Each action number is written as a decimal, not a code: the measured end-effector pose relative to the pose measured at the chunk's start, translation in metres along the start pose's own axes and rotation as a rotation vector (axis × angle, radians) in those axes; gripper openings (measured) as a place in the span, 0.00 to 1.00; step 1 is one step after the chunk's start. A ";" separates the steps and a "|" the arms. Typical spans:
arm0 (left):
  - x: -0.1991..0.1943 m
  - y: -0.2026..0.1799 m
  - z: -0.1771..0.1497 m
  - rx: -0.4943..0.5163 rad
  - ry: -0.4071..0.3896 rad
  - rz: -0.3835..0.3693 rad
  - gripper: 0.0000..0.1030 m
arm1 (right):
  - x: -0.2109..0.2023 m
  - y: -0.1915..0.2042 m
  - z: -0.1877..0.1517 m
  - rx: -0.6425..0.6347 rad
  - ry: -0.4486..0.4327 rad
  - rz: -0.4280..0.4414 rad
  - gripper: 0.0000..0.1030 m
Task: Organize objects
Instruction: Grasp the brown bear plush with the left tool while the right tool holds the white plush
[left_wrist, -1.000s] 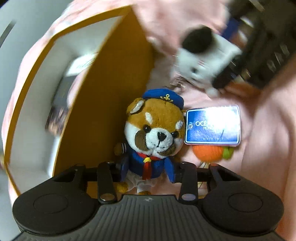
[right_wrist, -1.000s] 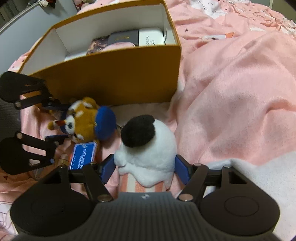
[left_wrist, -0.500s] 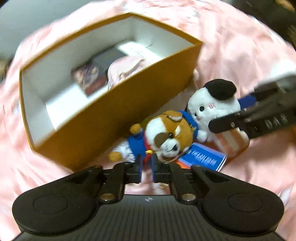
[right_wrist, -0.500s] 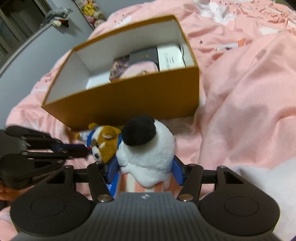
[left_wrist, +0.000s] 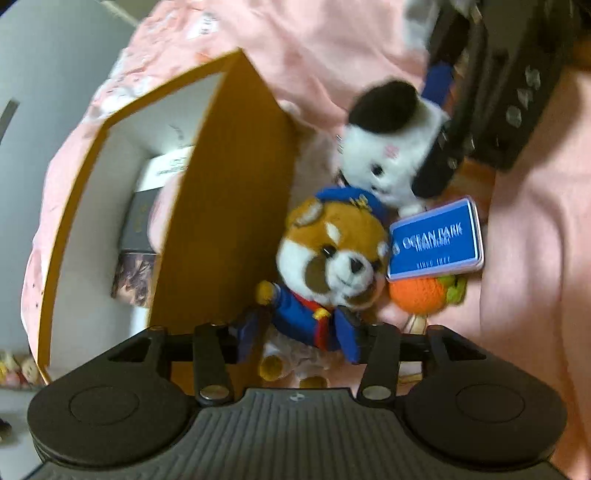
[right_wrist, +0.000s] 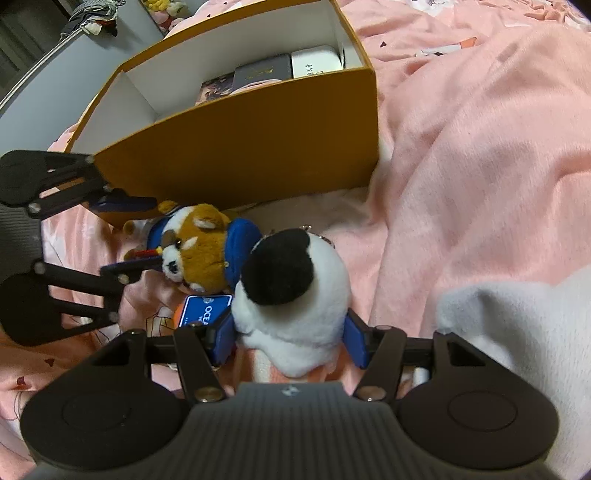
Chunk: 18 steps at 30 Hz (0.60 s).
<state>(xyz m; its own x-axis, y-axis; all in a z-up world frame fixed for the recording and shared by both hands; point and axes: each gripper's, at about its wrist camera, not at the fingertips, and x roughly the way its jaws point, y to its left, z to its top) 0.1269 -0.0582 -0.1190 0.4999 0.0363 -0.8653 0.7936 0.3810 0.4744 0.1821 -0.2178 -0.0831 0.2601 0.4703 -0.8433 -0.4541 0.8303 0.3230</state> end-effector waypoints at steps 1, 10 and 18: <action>0.005 -0.001 -0.001 0.012 0.022 -0.003 0.56 | 0.000 -0.001 0.000 0.002 0.001 0.002 0.60; 0.014 0.010 -0.006 -0.266 0.101 -0.053 0.43 | -0.002 -0.005 -0.001 0.020 -0.003 0.019 0.60; -0.018 0.046 -0.051 -0.984 0.169 -0.180 0.41 | -0.024 -0.004 0.002 0.072 -0.075 0.056 0.59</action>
<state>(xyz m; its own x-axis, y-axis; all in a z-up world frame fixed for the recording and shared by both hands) 0.1371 0.0058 -0.0896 0.2852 0.0047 -0.9584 0.1755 0.9828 0.0571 0.1797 -0.2321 -0.0631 0.3004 0.5351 -0.7896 -0.4084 0.8203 0.4005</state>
